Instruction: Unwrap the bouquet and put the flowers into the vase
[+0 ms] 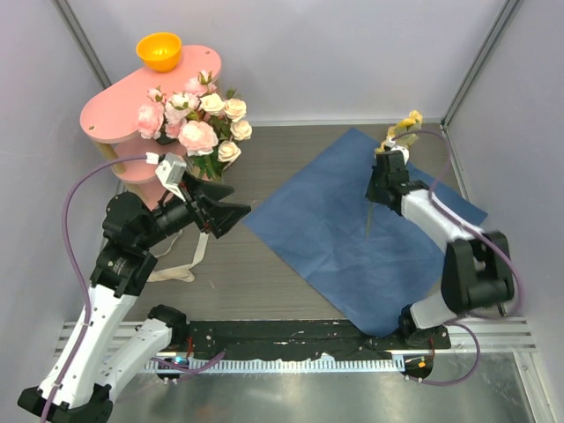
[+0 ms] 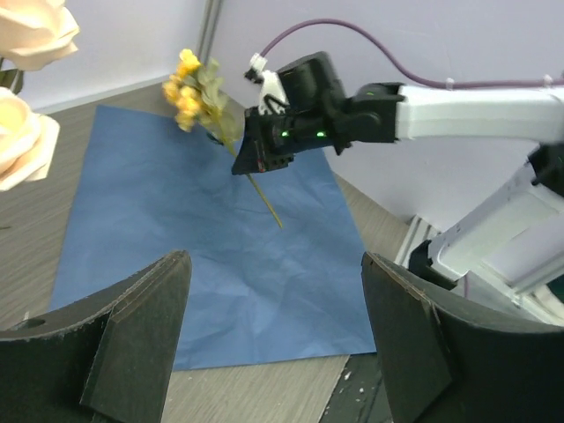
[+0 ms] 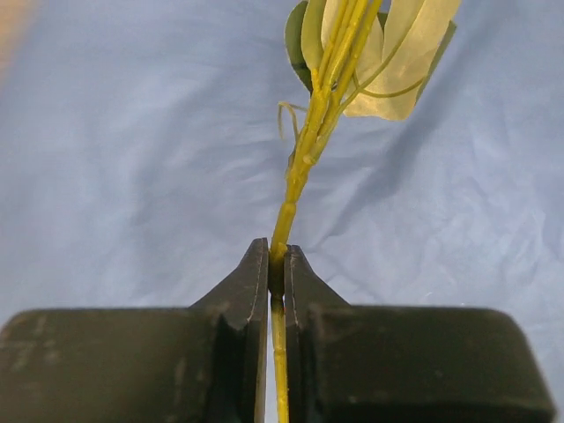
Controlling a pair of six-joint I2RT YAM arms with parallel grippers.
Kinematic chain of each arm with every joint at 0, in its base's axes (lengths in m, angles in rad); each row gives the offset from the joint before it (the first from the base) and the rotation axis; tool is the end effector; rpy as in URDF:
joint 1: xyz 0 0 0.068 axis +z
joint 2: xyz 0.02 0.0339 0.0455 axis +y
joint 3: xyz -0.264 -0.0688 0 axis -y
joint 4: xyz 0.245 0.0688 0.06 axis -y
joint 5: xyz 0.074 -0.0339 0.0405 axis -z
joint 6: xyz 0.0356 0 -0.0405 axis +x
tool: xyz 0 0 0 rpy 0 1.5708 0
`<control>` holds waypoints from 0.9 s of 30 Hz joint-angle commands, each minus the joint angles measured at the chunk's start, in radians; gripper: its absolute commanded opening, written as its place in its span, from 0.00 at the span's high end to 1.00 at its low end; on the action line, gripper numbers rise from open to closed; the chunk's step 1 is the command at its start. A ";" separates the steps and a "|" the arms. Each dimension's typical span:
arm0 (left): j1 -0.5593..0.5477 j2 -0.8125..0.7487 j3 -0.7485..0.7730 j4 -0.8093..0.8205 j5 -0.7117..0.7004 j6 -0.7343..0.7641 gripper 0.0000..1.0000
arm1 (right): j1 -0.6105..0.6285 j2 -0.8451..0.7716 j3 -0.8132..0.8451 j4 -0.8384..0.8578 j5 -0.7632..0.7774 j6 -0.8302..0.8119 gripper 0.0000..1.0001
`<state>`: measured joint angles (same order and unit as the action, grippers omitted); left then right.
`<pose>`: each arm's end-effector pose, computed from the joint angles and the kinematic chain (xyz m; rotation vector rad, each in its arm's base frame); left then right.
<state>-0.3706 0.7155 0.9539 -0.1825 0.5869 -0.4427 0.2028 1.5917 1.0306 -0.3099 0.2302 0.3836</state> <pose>0.1309 -0.0720 0.4086 0.4392 1.5670 -1.0786 0.3296 0.0595 0.2148 0.3187 2.3899 -0.0126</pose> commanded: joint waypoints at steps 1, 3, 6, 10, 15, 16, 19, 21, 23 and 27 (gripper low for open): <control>0.002 0.048 0.003 0.144 0.091 -0.100 0.19 | 0.018 -0.318 -0.095 0.236 -0.260 -0.038 0.99; -0.001 0.067 -0.013 0.246 0.135 -0.186 0.19 | 0.018 -0.448 -0.154 0.297 -0.494 -0.038 0.99; -0.033 0.102 -0.029 0.365 0.156 -0.269 0.21 | 0.026 -0.586 -0.226 0.455 -0.745 0.023 0.99; -0.143 0.148 -0.014 0.423 0.108 -0.283 0.19 | 0.035 -0.725 -0.320 0.799 -1.032 0.231 0.99; -0.335 0.265 0.040 0.531 0.013 -0.287 0.14 | 0.056 -0.796 -0.354 0.968 -1.131 0.397 0.99; -0.364 0.286 0.055 0.538 0.004 -0.291 0.14 | 0.066 -0.799 -0.351 0.980 -1.158 0.406 0.99; -0.384 0.361 0.123 0.554 -0.021 -0.309 0.14 | 0.081 -0.811 -0.342 0.985 -1.193 0.417 0.99; -0.386 0.407 0.178 0.554 -0.036 -0.324 0.14 | 0.083 -0.820 -0.336 0.979 -1.226 0.416 0.99; -0.386 0.435 0.227 0.560 -0.056 -0.349 0.13 | 0.086 -0.835 -0.328 0.960 -1.250 0.406 0.99; -0.387 0.511 0.296 0.566 -0.078 -0.379 0.09 | 0.092 -0.871 -0.319 0.878 -1.270 0.362 0.99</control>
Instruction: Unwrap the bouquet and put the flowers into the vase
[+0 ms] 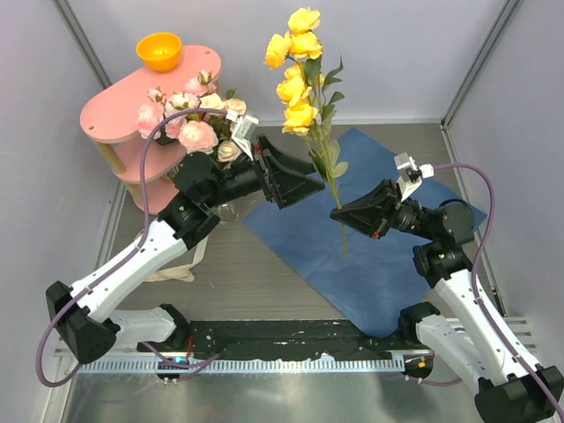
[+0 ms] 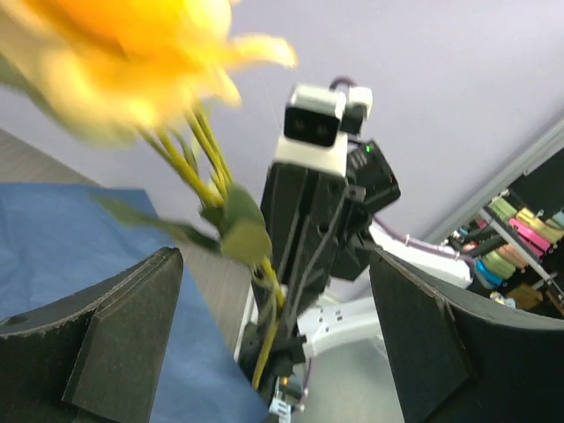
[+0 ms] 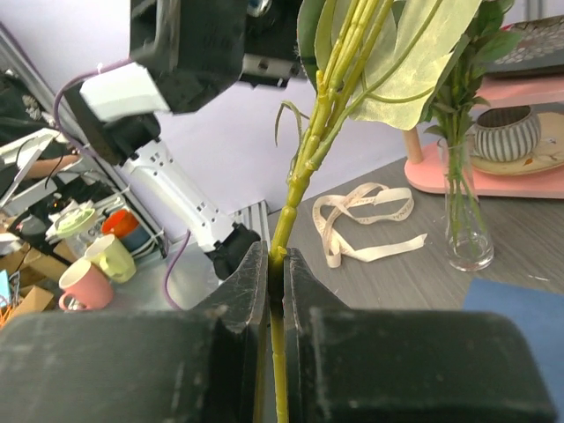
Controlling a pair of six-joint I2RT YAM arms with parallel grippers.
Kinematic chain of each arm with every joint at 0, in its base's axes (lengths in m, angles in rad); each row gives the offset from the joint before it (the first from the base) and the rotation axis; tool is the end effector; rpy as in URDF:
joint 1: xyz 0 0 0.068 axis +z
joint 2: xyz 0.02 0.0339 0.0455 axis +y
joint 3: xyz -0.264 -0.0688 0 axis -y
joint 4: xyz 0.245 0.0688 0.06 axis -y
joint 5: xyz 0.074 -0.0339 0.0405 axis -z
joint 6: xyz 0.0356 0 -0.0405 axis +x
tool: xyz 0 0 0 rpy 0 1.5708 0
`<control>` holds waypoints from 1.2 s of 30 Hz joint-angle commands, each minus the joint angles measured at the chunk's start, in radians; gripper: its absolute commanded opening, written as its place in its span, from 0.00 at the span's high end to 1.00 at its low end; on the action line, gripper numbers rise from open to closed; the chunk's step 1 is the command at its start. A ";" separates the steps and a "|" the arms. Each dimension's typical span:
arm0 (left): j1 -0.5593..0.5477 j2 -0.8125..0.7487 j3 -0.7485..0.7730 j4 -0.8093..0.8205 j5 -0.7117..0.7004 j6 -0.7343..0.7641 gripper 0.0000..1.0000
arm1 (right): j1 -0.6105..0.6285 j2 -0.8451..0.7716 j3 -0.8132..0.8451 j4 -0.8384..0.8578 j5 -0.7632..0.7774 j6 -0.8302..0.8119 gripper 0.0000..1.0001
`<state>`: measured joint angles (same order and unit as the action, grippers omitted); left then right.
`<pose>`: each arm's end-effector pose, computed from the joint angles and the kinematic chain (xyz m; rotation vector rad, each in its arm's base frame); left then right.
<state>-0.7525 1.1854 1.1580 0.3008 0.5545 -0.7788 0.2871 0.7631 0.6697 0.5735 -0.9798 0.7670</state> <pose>0.1826 -0.1966 0.4396 0.5232 1.4516 -1.6168 0.1470 0.0742 0.3762 -0.6734 1.2900 1.4099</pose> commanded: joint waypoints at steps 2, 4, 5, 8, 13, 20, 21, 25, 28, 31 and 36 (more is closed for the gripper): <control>-0.005 0.065 0.123 0.078 -0.062 -0.056 0.08 | 0.011 -0.060 0.041 -0.026 -0.060 -0.043 0.99; -0.005 0.091 0.140 0.078 -0.091 -0.069 0.09 | 0.014 -0.071 0.038 -0.037 -0.057 -0.048 0.99; -0.004 0.097 0.144 0.078 -0.096 -0.076 0.11 | 0.017 -0.080 0.034 -0.038 -0.057 -0.051 0.99; -0.004 0.125 0.160 0.106 -0.096 -0.105 0.18 | 0.021 -0.087 0.027 -0.058 -0.060 -0.058 0.99; -0.005 0.148 0.172 0.146 -0.099 -0.119 0.38 | 0.040 -0.096 0.037 -0.127 -0.060 -0.122 0.99; -0.004 0.115 0.183 0.137 -0.094 -0.012 0.99 | 0.076 -0.093 0.077 -0.337 0.009 -0.269 0.90; -0.004 0.102 0.189 0.098 -0.097 0.012 1.00 | 0.076 -0.093 0.086 -0.383 0.045 -0.294 0.75; -0.004 0.017 0.229 -0.081 -0.100 0.200 1.00 | 0.076 -0.093 0.134 -0.567 0.345 -0.396 0.27; -0.005 -0.068 0.261 -0.254 -0.143 0.354 1.00 | 0.076 -0.097 0.145 -0.664 0.554 -0.416 0.20; -0.005 -0.173 0.270 -0.426 -0.357 0.459 1.00 | 0.076 -0.090 0.142 -0.684 0.659 -0.410 0.18; -0.004 -0.285 0.296 -0.621 -0.800 0.572 1.00 | 0.076 -0.045 0.137 -0.670 0.693 -0.388 0.18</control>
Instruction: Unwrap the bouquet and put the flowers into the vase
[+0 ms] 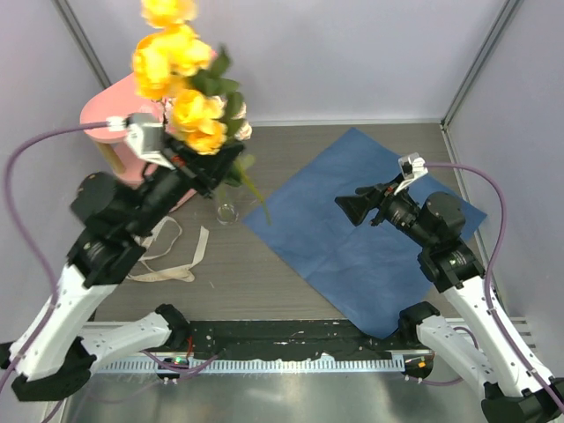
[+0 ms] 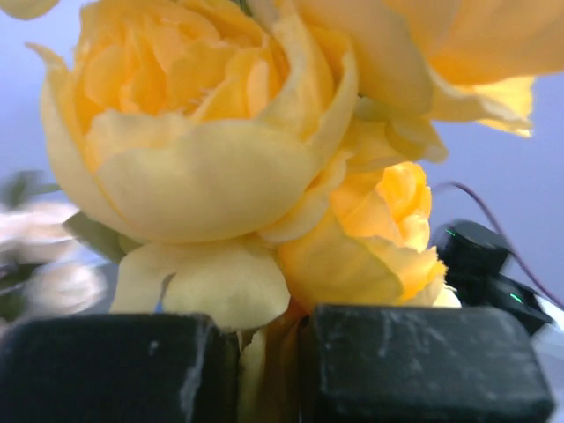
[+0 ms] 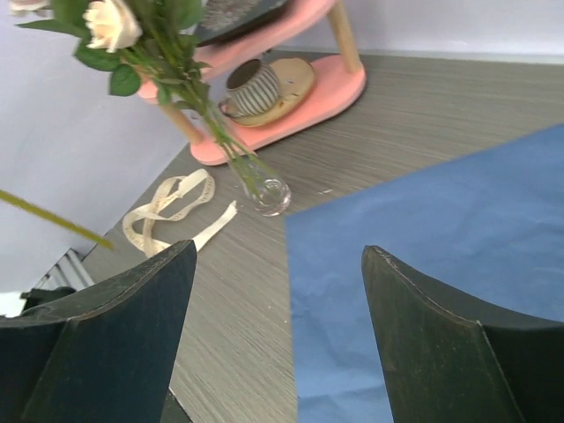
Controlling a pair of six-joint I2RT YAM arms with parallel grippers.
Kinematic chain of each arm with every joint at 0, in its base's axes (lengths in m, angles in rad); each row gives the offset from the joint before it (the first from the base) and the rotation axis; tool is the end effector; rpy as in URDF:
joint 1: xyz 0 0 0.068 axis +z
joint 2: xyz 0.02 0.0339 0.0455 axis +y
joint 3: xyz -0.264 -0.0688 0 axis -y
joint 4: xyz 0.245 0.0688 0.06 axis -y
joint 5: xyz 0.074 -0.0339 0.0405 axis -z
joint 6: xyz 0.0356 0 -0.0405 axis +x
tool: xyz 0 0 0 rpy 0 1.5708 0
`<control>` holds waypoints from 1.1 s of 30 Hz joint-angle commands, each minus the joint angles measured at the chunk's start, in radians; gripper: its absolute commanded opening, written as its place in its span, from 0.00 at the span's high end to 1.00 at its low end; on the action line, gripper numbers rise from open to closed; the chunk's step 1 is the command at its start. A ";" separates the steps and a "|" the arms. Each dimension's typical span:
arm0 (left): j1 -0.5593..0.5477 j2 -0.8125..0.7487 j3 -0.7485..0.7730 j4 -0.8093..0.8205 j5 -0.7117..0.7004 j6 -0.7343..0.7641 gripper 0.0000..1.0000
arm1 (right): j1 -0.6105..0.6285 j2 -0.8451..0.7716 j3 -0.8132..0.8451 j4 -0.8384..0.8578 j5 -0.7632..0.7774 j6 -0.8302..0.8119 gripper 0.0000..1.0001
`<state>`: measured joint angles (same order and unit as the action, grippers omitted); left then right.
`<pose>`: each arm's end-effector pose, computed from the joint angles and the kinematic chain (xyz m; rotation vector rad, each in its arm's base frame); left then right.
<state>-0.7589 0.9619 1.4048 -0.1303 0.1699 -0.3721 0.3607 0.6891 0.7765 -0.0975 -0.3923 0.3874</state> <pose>0.1181 -0.1203 0.5228 0.4084 1.2754 -1.0750 0.1467 0.0699 0.3614 -0.2973 1.6255 0.8864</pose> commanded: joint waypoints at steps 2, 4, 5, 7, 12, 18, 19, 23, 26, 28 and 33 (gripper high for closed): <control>0.003 -0.065 0.052 -0.206 -0.663 0.209 1.00 | 0.004 0.049 0.029 0.018 0.095 0.010 0.19; 0.003 -0.065 0.033 -0.165 -0.780 0.261 1.00 | 0.003 0.056 0.021 0.039 0.079 0.022 0.19; 0.003 -0.063 -0.001 -0.096 -0.894 0.315 1.00 | 0.003 0.058 0.018 0.045 0.078 0.033 0.19; 0.004 -0.060 -0.039 -0.008 -0.979 0.352 1.00 | 0.003 0.058 0.012 0.054 0.073 0.038 0.19; 0.035 -0.071 -0.181 0.316 -1.081 0.420 1.00 | 0.003 0.050 0.009 0.035 0.079 0.025 0.20; 0.130 -0.049 -0.259 0.527 -1.185 0.377 1.00 | 0.003 0.040 0.004 0.012 0.092 0.007 0.19; 0.145 -0.049 -0.280 0.563 -1.190 0.346 1.00 | 0.003 0.041 0.004 0.013 0.092 0.007 0.19; 0.211 -0.045 -0.273 0.519 -1.199 0.185 1.00 | 0.003 0.047 0.006 0.016 0.092 0.002 0.19; 0.233 -0.037 -0.256 0.500 -1.198 0.118 1.00 | 0.003 0.049 0.004 0.016 0.090 -0.004 0.19; 0.236 -0.031 -0.242 0.486 -1.198 0.095 1.00 | 0.003 0.050 0.004 0.018 0.092 -0.005 0.19; 0.237 -0.026 -0.216 0.443 -1.196 0.064 0.99 | 0.003 0.047 0.003 0.016 0.090 -0.008 0.19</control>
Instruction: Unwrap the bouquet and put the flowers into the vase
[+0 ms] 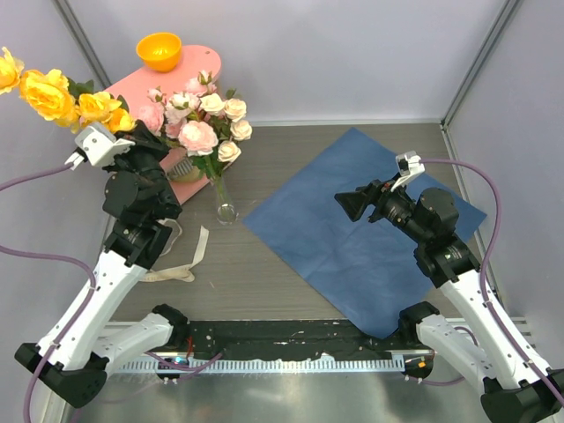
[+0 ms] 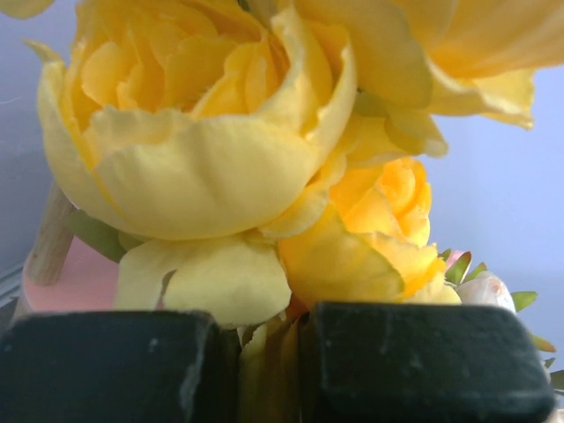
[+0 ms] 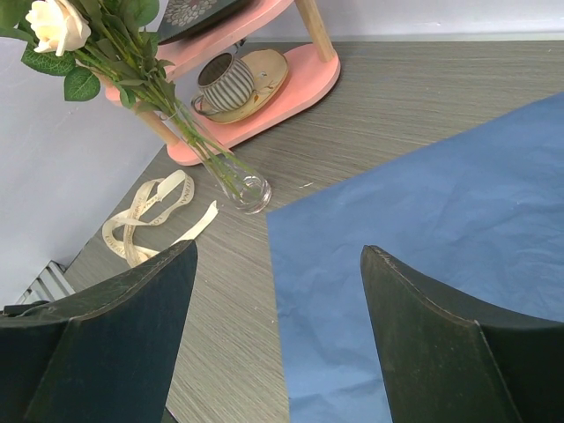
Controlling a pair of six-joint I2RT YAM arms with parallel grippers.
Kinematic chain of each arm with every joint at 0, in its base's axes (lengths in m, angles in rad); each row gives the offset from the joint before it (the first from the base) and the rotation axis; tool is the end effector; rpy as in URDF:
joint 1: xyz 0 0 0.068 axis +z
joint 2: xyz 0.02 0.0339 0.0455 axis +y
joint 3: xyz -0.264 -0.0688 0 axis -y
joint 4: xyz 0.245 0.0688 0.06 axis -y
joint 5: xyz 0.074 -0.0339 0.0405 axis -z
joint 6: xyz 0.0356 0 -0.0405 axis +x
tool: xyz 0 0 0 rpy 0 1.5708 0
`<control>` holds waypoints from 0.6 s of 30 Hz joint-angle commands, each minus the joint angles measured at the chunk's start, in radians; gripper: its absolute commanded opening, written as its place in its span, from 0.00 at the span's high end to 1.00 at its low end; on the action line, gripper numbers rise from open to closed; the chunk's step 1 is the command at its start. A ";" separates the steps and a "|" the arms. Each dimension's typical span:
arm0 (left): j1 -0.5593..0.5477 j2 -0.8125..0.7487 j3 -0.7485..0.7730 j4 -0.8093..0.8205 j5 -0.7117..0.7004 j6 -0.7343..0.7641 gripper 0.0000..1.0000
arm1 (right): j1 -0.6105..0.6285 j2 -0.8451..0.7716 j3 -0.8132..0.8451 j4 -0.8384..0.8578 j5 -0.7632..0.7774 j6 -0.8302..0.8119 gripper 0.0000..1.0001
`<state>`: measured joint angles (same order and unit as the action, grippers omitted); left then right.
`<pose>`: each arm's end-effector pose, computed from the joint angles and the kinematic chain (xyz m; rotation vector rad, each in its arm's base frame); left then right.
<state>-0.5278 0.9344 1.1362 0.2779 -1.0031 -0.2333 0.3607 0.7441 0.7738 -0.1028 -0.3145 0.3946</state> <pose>0.1652 -0.0616 0.4767 -0.7319 1.0993 -0.1008 0.1612 0.0726 0.3517 -0.2203 1.6931 0.8278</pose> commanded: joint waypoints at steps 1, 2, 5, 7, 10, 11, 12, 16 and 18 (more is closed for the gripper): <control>0.006 0.003 0.051 0.037 -0.028 -0.069 0.99 | 0.003 -0.009 0.002 0.023 0.014 -0.017 0.20; 0.008 0.007 0.050 0.044 -0.028 -0.069 1.00 | 0.004 -0.009 0.002 0.023 0.011 -0.017 0.19; 0.011 0.018 0.042 0.049 -0.009 -0.073 0.99 | 0.003 -0.006 0.004 0.025 0.008 -0.016 0.19; 0.011 0.021 0.020 0.076 0.006 -0.070 1.00 | 0.003 -0.006 0.004 0.025 0.005 -0.016 0.19; 0.011 0.030 0.010 0.086 0.020 -0.055 0.99 | 0.003 -0.012 0.004 0.021 0.006 -0.017 0.19; 0.011 0.033 0.007 0.087 0.023 -0.049 1.00 | 0.003 -0.014 0.004 0.017 0.006 -0.017 0.20; 0.011 0.032 -0.001 0.093 0.035 -0.040 1.00 | 0.004 -0.015 0.001 0.017 0.008 -0.019 0.19; 0.011 0.034 -0.035 0.122 0.077 -0.003 1.00 | 0.003 -0.012 -0.002 0.017 0.008 -0.017 0.20; 0.012 0.035 -0.052 0.127 0.084 0.005 0.99 | 0.003 -0.011 -0.002 0.017 0.006 -0.016 0.20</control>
<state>-0.5213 0.9691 1.1091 0.3058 -0.9508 -0.2451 0.3607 0.7437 0.7685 -0.1066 -0.3149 0.3939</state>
